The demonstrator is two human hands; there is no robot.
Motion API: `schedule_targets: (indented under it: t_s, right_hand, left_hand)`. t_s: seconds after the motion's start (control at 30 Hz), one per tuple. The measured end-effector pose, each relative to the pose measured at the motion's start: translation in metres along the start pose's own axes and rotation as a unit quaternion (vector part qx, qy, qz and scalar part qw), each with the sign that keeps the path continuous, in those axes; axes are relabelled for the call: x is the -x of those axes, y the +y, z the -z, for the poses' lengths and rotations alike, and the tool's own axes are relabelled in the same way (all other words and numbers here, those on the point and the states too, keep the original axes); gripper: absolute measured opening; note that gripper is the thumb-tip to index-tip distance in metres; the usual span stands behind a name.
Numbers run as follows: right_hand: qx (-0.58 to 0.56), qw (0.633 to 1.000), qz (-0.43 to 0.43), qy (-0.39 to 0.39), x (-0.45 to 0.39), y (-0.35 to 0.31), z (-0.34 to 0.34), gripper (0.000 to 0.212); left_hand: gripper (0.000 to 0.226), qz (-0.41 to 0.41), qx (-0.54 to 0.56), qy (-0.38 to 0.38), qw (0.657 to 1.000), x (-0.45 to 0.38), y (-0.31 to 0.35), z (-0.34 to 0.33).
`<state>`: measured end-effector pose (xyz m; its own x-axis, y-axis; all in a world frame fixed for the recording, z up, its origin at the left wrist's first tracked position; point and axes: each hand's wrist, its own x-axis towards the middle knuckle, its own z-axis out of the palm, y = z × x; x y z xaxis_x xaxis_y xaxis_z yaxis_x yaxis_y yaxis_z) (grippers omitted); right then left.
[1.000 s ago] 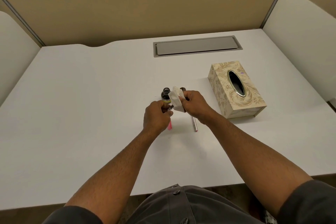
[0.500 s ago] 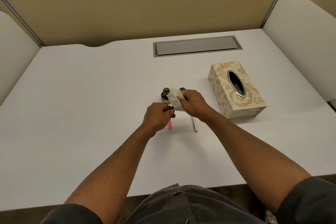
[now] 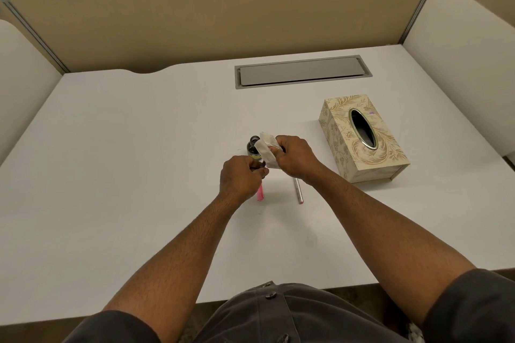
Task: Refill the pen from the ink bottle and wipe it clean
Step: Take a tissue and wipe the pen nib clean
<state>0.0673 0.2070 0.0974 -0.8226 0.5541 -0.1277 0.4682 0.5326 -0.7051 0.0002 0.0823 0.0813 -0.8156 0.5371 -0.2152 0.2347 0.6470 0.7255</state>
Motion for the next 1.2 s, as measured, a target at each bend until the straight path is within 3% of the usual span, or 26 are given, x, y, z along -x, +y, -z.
schedule_targets:
  t_s: [0.27, 0.43, 0.7, 0.87, 0.93, 1.03, 1.2]
  right_hand:
    - [-0.012, 1.0, -0.013, 0.002, 0.001, -0.002, -0.002, 0.028]
    - [-0.082, 0.995, -0.05, -0.018, -0.002, 0.001, -0.003, 0.033]
    - [-0.132, 0.988, -0.083, -0.012, -0.001, 0.001, -0.002, 0.037]
    - [-0.114, 0.99, -0.08, 0.0, -0.001, 0.0, -0.009, 0.021]
    - [-0.126, 0.986, -0.098, 0.04, -0.003, 0.002, -0.008, 0.019]
    - [-0.111, 0.981, -0.11, 0.114, -0.008, 0.011, 0.004, 0.026]
    - [-0.069, 0.989, -0.091, 0.095, -0.007, 0.016, 0.014, 0.029]
  left_hand:
    - [0.016, -0.007, -0.017, 0.018, 1.0, 0.002, 0.0, 0.002]
    - [0.014, -0.022, -0.038, 0.048, 0.998, 0.005, 0.001, 0.004]
    - [0.016, -0.093, -0.116, 0.111, 0.983, 0.01, 0.002, 0.002]
    - [0.015, -0.113, -0.143, 0.12, 0.976, 0.01, 0.004, 0.001]
    - [0.014, -0.111, -0.148, 0.118, 0.976, 0.01, 0.003, 0.003]
    - [0.013, -0.099, -0.122, 0.116, 0.981, 0.011, -0.004, 0.005]
    - [0.018, -0.059, -0.022, 0.11, 0.992, 0.013, -0.005, 0.006]
